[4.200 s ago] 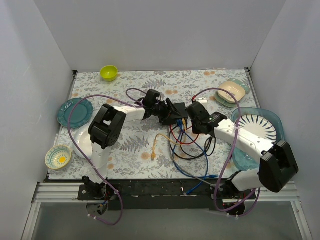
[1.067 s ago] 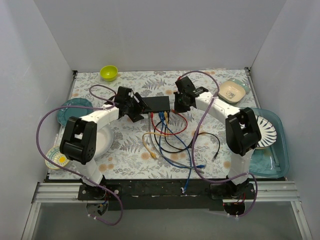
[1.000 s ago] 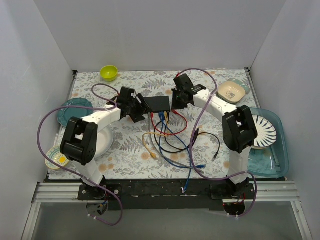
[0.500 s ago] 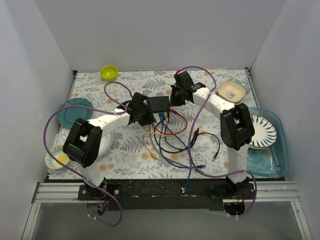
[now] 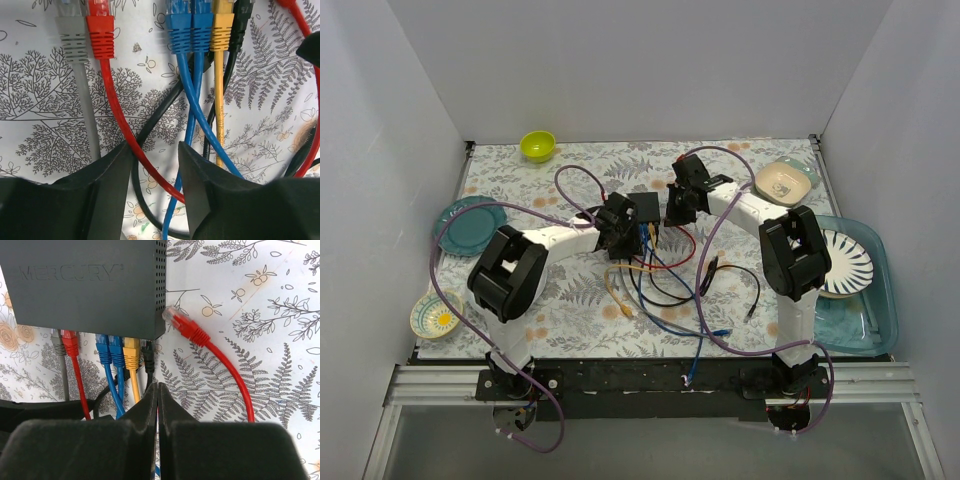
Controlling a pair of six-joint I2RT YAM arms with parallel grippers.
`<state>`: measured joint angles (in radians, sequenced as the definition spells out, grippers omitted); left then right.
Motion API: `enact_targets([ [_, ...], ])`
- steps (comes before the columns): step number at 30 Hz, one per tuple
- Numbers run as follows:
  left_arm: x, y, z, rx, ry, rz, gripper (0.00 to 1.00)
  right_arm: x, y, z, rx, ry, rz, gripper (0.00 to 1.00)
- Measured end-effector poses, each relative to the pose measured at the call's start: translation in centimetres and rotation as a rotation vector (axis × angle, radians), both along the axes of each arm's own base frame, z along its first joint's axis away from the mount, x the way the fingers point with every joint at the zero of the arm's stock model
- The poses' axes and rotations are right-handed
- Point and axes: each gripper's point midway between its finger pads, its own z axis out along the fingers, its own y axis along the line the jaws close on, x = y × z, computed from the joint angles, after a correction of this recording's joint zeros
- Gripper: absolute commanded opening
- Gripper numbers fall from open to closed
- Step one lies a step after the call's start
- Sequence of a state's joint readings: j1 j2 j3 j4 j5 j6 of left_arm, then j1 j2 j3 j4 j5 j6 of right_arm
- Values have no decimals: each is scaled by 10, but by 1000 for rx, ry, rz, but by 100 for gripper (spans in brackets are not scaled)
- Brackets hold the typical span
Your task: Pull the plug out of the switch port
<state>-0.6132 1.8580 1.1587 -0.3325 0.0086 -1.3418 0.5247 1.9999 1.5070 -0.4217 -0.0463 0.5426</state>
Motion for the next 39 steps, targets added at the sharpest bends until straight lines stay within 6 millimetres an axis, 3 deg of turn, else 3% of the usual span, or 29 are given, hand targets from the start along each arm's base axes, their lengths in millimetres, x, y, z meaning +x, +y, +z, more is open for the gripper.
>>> enact_targets([
  [6,1,1,-3,47,-26,-15,29,1,1,1,11,-4,3,1],
  [11,0,4,-6,138,-68,-37,5,3,-1,1,12,-5,-2,1],
  [13,-1,6,-7,178,-84,-40,1,4,-2,1,12,-5,-6,1],
  [25,-11,9,-7,275,-156,-45,0,9,-9,1,6,-11,-16,1],
  [27,-19,15,-5,274,-141,-52,0,9,-10,1,4,-12,-19,1],
  [28,-38,21,-3,269,-98,-78,0,11,-12,1,3,-13,-24,1],
  [35,-69,20,19,217,-37,-144,0,18,-9,11,24,-33,-25,1],
  [39,-81,19,28,194,-13,-170,0,20,7,23,106,-50,18,1],
])
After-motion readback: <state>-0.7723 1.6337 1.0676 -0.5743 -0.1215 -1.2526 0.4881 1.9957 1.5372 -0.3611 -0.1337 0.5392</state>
